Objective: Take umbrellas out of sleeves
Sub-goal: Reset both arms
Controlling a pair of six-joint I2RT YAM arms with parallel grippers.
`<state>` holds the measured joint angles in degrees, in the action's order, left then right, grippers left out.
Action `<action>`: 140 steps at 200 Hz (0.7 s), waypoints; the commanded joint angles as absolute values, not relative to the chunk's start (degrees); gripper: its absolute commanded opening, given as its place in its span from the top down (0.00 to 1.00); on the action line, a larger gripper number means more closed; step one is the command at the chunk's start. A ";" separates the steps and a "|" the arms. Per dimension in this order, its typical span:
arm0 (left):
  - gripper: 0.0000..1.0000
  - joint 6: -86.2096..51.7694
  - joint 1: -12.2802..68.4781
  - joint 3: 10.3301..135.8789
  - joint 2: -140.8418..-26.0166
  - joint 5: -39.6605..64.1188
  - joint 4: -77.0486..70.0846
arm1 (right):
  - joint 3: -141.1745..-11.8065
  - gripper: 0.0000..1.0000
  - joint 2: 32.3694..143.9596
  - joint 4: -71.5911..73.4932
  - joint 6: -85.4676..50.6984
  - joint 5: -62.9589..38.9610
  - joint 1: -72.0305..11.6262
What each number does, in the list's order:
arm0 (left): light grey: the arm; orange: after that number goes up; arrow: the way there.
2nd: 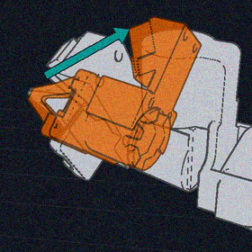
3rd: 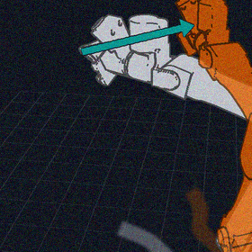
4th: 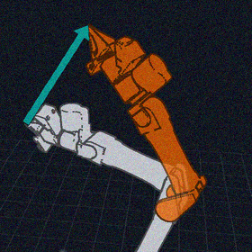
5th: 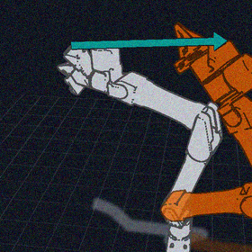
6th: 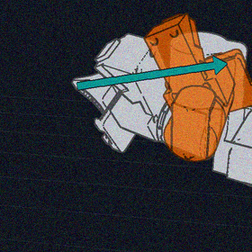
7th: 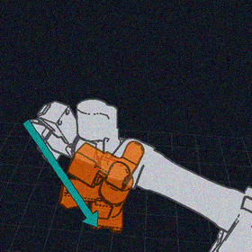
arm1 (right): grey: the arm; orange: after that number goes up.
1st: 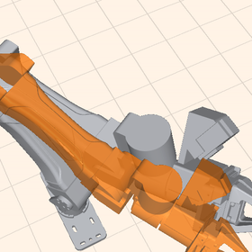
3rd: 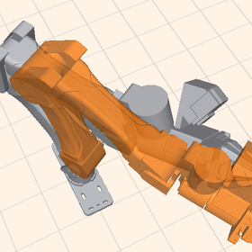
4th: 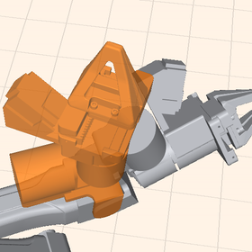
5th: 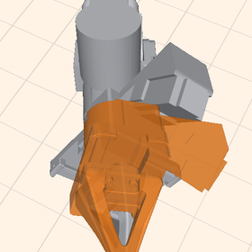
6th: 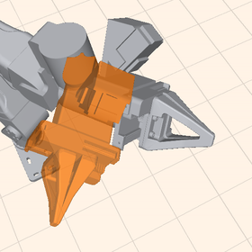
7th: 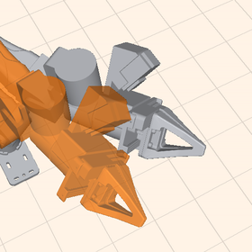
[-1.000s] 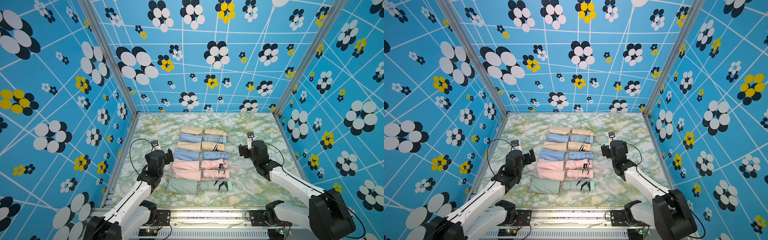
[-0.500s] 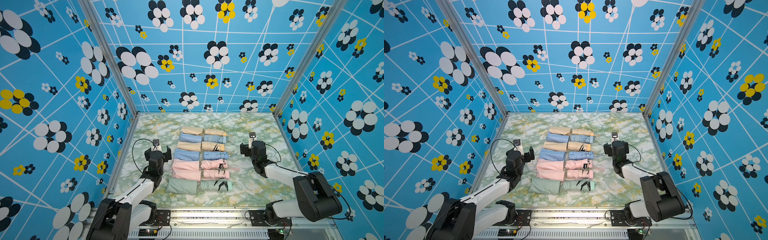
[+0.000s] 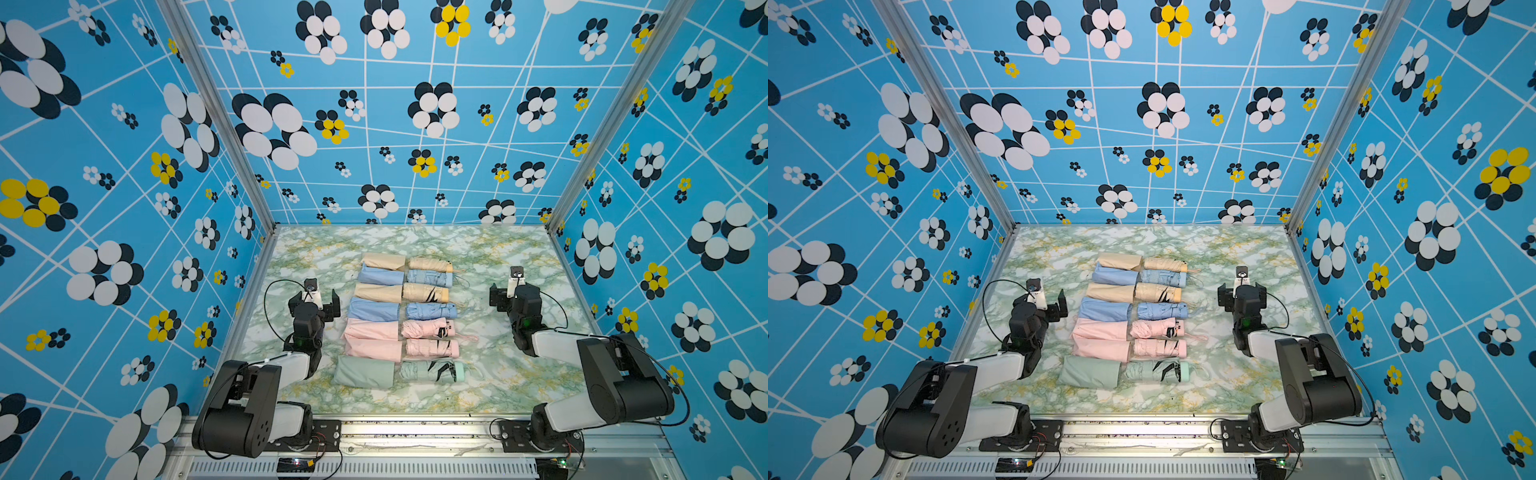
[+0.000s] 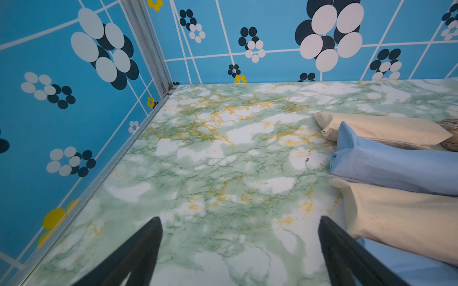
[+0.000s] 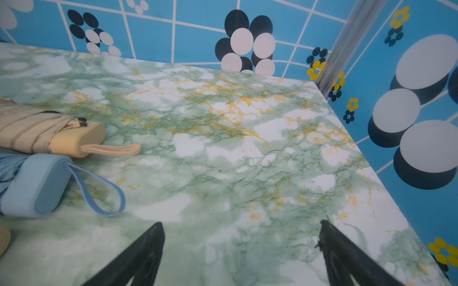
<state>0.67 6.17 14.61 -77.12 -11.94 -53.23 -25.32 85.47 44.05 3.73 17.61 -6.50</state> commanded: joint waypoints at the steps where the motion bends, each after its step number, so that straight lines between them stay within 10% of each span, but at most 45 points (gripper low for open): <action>1: 0.01 1.00 4.13 14.02 -80.20 -6.82 -60.32 | -23.60 0.01 87.11 48.83 -0.16 13.97 -3.89; 140: 0.01 -1.55 2.37 17.95 -89.41 -9.88 -61.28 | -15.98 0.01 89.78 65.36 -3.49 22.05 -3.16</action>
